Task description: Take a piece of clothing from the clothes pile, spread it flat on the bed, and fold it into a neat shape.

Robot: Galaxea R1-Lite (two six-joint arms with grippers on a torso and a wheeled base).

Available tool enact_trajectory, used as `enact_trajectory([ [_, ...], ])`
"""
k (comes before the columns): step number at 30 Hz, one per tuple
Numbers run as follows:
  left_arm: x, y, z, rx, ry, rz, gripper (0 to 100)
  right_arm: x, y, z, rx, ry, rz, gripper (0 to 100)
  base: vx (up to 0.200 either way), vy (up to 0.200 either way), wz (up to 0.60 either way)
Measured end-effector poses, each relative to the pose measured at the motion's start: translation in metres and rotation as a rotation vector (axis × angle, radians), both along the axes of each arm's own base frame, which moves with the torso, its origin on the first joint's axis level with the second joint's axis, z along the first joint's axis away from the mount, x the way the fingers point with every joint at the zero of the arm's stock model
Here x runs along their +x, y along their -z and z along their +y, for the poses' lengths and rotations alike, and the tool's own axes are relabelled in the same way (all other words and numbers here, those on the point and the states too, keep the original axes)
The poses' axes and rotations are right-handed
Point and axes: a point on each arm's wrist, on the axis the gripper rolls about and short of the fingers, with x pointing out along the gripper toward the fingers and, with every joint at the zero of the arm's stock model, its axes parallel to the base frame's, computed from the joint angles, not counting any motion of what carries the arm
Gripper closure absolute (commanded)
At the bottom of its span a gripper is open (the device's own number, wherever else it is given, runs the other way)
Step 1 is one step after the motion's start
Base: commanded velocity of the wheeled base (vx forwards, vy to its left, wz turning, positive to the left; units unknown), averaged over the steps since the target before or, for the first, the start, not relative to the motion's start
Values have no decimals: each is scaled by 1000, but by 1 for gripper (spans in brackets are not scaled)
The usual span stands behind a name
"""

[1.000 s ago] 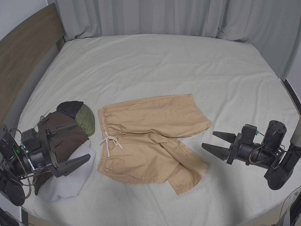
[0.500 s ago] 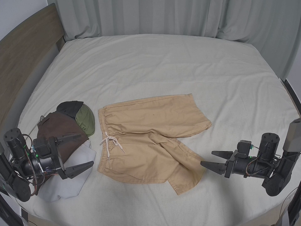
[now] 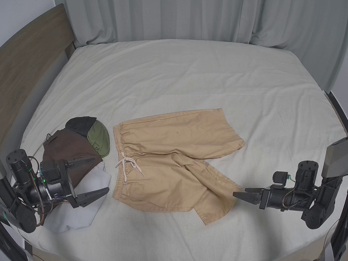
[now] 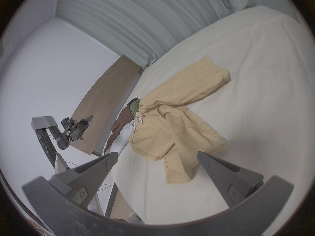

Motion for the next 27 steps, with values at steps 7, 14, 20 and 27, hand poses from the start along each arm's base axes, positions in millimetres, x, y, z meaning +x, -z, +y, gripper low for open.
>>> enact_trajectory([
  [7, 0, 1, 0, 0, 1, 5, 0, 3, 17, -7, -8, 35, 77, 0, 0, 0, 0],
  [14, -1, 1, 0, -1, 0, 7, 0, 11, 33, -11, -12, 61, 130, 0, 0, 0, 0],
  [20, -1, 1, 0, -1, 1, 7, 0, 21, 41, -10, 40, 101, 188, 0, 0, 0, 0],
  [27, 0, 0, 0, -8, 1, 11, 0, 34, 47, -10, 116, 153, 253, 0, 0, 0, 0],
])
